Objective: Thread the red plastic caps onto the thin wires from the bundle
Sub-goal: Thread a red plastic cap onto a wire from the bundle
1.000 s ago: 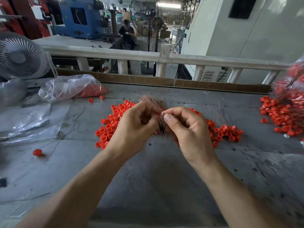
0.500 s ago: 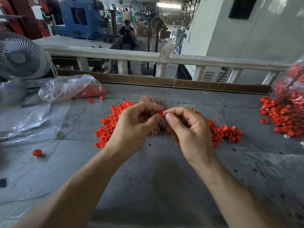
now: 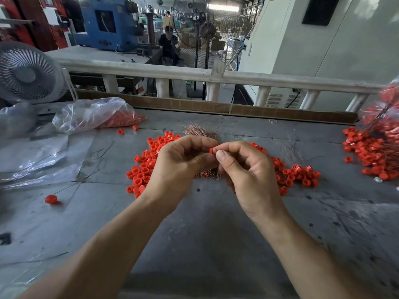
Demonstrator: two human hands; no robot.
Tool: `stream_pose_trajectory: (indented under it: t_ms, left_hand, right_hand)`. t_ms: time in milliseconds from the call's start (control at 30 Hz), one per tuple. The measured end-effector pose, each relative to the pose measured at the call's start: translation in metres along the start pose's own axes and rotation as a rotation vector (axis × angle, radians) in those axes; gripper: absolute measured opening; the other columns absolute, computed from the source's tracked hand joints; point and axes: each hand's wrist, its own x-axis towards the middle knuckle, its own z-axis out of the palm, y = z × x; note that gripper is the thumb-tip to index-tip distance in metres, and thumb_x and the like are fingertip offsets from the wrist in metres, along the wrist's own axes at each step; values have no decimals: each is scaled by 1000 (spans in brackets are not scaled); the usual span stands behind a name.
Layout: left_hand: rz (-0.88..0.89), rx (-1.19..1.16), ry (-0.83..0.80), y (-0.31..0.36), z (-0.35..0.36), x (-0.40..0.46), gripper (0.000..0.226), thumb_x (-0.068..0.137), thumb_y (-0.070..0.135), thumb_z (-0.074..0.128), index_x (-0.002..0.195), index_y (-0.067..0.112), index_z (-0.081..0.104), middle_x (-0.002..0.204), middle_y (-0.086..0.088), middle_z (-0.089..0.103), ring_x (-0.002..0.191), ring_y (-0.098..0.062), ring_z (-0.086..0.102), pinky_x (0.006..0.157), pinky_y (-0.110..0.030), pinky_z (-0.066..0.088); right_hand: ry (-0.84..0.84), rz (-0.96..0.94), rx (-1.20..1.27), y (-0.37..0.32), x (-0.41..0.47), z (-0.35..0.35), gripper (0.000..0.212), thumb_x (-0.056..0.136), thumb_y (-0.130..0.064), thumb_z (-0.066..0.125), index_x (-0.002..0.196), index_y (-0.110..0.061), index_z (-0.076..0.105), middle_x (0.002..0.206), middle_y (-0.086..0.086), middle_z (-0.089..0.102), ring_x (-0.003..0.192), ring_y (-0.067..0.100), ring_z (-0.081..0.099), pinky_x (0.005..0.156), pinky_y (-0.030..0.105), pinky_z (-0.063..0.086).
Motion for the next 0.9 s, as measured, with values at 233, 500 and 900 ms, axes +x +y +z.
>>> stream_pose_trajectory:
  t_ms: [233, 500, 900]
  left_hand:
    - [-70, -125, 31, 1, 1, 3, 26, 73, 6, 74, 98, 6, 70, 86, -6, 75, 83, -22, 74, 77, -28, 61]
    - [-54, -75, 50, 2, 1, 1, 18, 75, 10, 77, 92, 14, 76, 87, -12, 76, 79, -24, 75, 77, -33, 63]
    - [-93, -100, 59, 2, 1, 0, 27, 79, 12, 73, 105, 13, 79, 97, -19, 77, 88, -30, 77, 78, -33, 63]
  right_hand:
    - [48, 8, 50, -3, 0, -1, 9, 94, -21, 67, 93, -21, 75, 66, -10, 64, 54, 2, 55, 54, 9, 41]
    - [84, 2, 9, -1, 0, 2, 8, 92, -20, 67, 90, -23, 74, 67, -14, 66, 63, 0, 58, 63, 12, 46]
    - [77, -15, 6, -3, 1, 0, 10, 93, -18, 66, 93, -21, 76, 65, -14, 64, 57, 3, 56, 58, 11, 42]
